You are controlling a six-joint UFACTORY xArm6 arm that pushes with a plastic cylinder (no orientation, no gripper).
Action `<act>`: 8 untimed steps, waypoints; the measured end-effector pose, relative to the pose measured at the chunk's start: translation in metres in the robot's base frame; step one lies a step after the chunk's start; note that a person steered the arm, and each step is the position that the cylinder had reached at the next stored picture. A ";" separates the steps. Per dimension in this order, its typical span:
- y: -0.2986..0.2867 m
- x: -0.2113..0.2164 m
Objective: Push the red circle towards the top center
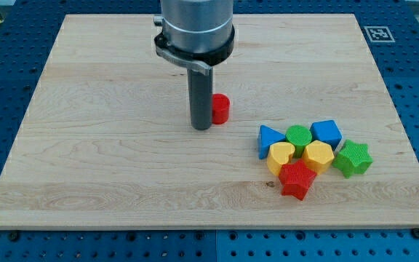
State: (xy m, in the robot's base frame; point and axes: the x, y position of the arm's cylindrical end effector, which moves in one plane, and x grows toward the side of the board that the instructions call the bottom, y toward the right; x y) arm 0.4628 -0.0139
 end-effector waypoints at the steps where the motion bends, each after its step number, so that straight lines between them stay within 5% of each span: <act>1: 0.029 0.007; 2: 0.057 0.008; 8: 0.022 -0.051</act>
State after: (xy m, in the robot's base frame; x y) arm 0.4121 0.0078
